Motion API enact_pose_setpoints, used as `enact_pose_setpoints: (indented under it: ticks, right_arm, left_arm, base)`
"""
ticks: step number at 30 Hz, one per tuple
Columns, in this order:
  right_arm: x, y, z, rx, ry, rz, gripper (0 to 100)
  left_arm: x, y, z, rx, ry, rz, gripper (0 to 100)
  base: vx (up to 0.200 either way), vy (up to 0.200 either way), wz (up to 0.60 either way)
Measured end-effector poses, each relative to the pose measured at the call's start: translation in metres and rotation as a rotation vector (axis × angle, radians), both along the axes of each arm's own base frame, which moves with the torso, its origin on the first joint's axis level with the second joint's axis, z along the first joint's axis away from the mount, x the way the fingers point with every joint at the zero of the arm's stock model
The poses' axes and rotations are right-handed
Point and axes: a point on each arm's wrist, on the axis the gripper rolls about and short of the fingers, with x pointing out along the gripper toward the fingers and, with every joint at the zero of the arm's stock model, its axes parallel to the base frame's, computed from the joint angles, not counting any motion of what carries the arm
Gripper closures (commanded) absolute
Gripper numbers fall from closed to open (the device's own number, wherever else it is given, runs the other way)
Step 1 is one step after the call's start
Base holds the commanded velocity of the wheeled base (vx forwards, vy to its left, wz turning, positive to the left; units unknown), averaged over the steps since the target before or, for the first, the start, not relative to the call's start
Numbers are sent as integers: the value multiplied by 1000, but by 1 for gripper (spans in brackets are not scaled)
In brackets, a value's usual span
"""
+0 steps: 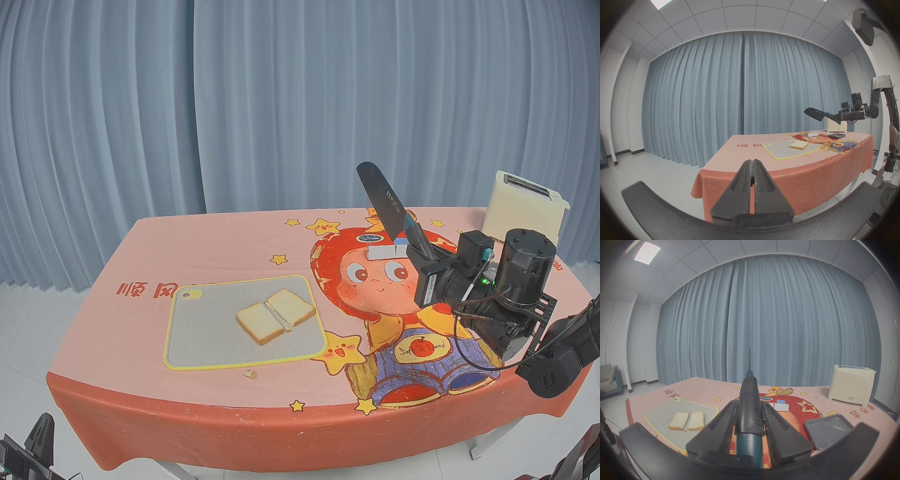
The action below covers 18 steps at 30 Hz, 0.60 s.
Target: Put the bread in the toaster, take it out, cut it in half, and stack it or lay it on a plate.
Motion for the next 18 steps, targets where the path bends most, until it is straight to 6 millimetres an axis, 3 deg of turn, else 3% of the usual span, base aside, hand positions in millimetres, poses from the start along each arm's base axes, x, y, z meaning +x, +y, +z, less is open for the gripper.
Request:
enact_pose_setpoints:
  ticks: [18]
  right_arm:
    - [5,-7,3,5,-9,-28,100]
  left_arm:
    - [0,0,0,0,1,0,100]
  base:
    - [0,0,0]
